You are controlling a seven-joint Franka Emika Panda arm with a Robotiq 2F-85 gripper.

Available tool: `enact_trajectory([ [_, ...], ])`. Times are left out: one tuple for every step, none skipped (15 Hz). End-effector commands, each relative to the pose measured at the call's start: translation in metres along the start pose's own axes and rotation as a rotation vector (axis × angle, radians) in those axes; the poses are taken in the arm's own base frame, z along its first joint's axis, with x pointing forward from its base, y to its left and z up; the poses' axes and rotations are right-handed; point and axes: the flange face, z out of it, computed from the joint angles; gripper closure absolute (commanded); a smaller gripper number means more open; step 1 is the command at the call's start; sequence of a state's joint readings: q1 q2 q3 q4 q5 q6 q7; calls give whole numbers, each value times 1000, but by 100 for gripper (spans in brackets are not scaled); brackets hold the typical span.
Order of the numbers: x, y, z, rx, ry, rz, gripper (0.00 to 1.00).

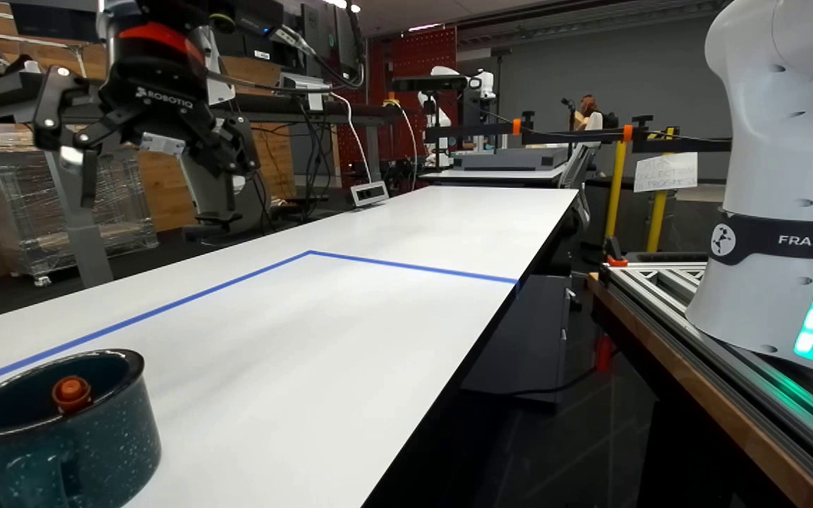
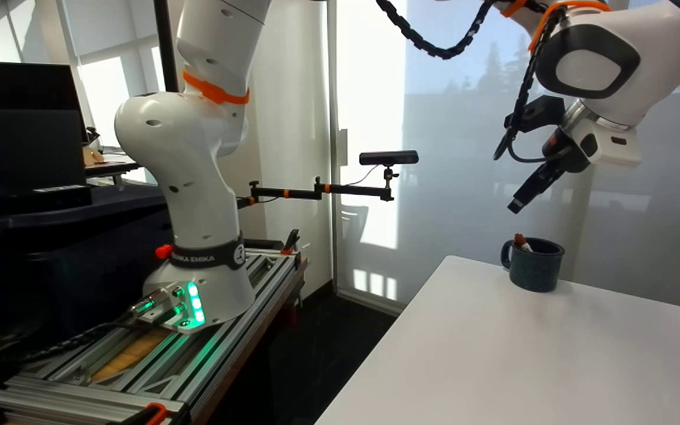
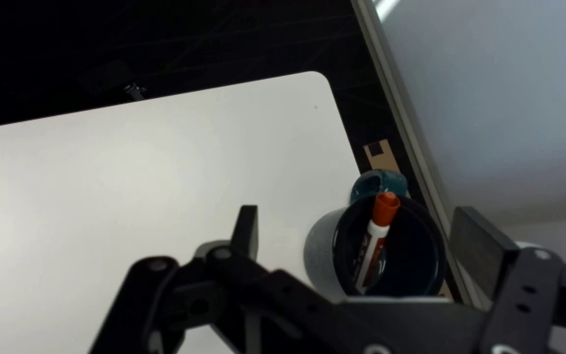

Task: Remove the red marker from the green mug.

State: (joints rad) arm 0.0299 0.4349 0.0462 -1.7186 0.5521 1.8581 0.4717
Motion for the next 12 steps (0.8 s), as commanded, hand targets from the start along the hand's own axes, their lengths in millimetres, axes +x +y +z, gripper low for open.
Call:
enact_trajectory([
  [16,-29,11,25,-36,66,0],
  [21,-34,16,28,-40,80,0],
  [25,-38,19,29,-45,95,0],
  [29,-42,23,26,-52,107,0],
  [32,-44,27,20,-60,120,0],
  [36,-47,30,14,-63,128,0],
  [39,-49,33,8,-68,136,0],
  [42,-51,37,2,-73,144,0],
  [45,-52,40,-5,-82,147,0],
  [47,-54,44,-10,-88,151,0],
  [49,-55,46,-17,-99,154,0],
  [51,-57,50,-18,-105,154,9],
])
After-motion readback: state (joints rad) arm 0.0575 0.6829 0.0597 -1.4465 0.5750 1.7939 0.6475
